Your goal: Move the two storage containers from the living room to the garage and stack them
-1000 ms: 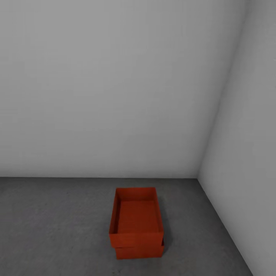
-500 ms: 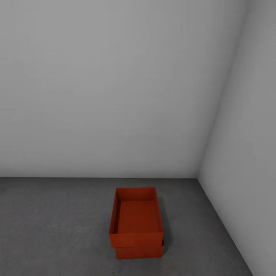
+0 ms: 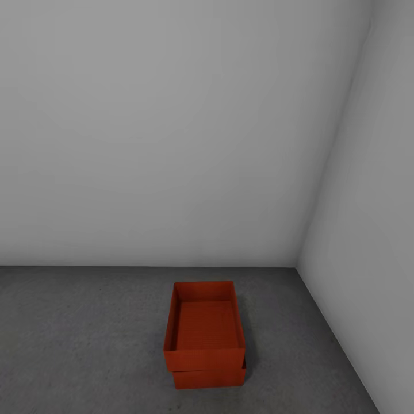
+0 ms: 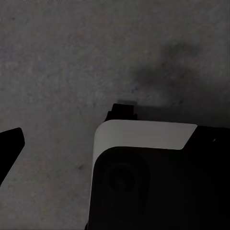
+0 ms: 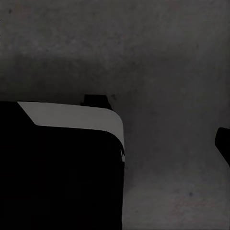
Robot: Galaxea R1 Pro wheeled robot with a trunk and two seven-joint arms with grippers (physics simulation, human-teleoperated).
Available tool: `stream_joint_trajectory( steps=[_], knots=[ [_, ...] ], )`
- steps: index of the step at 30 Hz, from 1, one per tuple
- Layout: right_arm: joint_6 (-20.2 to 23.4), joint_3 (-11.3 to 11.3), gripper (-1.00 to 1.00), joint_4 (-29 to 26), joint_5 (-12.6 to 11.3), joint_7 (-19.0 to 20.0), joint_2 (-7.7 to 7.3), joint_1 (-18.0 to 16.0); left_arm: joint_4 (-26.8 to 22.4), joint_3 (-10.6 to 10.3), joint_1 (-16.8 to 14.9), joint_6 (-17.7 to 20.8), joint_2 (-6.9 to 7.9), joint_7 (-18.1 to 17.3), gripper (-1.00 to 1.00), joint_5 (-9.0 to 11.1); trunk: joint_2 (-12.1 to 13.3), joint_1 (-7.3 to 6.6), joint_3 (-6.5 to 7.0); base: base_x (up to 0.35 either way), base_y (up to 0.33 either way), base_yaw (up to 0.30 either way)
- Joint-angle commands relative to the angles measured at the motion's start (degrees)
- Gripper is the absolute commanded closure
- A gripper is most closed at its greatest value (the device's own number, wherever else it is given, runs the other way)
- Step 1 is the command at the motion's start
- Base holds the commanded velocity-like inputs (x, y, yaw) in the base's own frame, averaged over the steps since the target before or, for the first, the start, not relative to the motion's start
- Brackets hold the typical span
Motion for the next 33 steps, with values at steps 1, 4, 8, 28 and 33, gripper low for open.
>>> stream_joint_trajectory(
  steps=[1, 4, 8, 28, 33],
  knots=[
    [-0.33, 0.48, -1.00, 0.18, -0.59, -0.01, 0.07, -0.06, -0.01, -0.18, -0.03, -0.10, -0.02, 0.13, -1.00, 0.58, -0.03, 0.00, -0.06, 0.000, 0.000, 0.000],
    [-0.29, 0.48, -1.00, 0.18, -0.56, 0.01, 0.06, -0.06, 0.01, -0.23, -0.03, -0.11, -0.02, 0.13, -1.00, 0.61, -0.03, 0.00, -0.06, 0.000, 0.000, 0.000],
    [-0.25, 0.53, -1.00, 0.16, -0.51, 0.06, 0.12, -0.06, 0.04, -0.24, -0.03, -0.11, -0.01, 0.14, -1.00, 0.61, -0.03, 0.00, -0.06, 0.000, 0.000, 0.000],
    [-0.95, 0.63, -1.00, 0.00, -0.45, -0.10, -0.10, -0.06, 0.05, -0.24, -0.03, -0.11, -0.02, 0.14, -1.00, 0.57, -0.03, 0.00, -0.06, 0.000, 0.000, 0.000],
    [-0.95, 0.57, -1.00, 0.00, -0.39, -0.10, 0.03, -0.06, 0.05, -0.24, -0.03, -0.11, -0.02, 0.14, -1.00, 0.58, -0.03, 0.00, -0.06, 0.000, 0.000, 0.000]
  ],
)
